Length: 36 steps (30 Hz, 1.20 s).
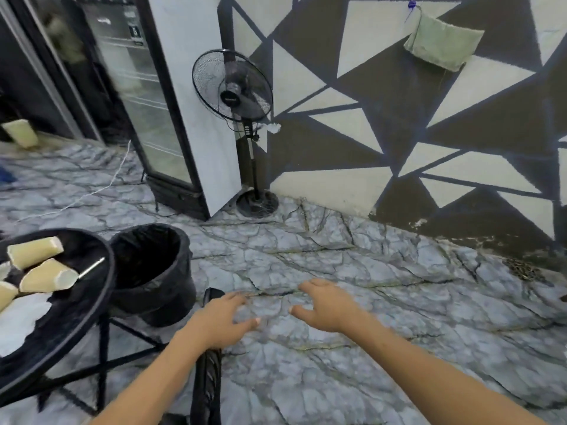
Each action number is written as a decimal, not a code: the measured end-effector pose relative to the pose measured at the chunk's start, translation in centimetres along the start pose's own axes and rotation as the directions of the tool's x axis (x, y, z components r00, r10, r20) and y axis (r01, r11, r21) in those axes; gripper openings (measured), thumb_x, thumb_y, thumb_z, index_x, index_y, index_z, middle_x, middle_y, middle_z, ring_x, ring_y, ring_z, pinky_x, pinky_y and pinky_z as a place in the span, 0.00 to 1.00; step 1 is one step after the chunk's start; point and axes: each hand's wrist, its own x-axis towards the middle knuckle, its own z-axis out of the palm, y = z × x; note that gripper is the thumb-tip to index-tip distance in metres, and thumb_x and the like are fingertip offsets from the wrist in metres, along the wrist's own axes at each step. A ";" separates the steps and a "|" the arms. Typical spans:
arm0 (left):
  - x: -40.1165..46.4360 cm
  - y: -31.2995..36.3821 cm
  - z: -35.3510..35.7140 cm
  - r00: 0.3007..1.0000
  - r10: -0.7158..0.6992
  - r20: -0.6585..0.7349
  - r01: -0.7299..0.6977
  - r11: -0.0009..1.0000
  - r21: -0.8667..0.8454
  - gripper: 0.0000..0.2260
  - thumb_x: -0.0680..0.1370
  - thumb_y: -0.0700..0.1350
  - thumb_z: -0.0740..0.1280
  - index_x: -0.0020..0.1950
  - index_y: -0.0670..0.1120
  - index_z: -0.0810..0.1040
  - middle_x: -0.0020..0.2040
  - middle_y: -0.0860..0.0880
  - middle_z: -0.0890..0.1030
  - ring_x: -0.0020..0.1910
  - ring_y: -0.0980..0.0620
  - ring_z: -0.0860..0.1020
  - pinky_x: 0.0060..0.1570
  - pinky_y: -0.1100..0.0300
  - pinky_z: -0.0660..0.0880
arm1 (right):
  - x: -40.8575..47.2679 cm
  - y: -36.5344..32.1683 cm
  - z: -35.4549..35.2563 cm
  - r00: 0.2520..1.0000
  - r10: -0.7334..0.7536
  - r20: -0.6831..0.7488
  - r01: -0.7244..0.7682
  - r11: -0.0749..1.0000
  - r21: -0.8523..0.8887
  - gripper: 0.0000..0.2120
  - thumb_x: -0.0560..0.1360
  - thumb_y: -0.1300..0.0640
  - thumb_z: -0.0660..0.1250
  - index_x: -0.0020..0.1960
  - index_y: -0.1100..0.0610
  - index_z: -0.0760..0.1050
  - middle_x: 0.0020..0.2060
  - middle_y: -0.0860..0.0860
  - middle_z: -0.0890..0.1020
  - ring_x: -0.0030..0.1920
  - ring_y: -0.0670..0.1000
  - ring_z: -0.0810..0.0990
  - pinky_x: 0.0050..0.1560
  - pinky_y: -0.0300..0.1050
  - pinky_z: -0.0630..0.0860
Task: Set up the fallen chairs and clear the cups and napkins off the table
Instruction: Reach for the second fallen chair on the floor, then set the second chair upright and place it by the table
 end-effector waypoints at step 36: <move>9.2 -26.3 26.1 0.807 -0.577 0.124 0.573 0.714 -0.403 0.30 0.80 0.65 0.57 0.76 0.49 0.62 0.71 0.49 0.71 0.69 0.44 0.70 0.63 0.46 0.74 | 35.2 -15.1 29.6 0.603 -0.576 0.552 0.720 0.692 -0.064 0.31 0.78 0.38 0.62 0.75 0.54 0.66 0.71 0.53 0.72 0.71 0.58 0.70 0.69 0.58 0.68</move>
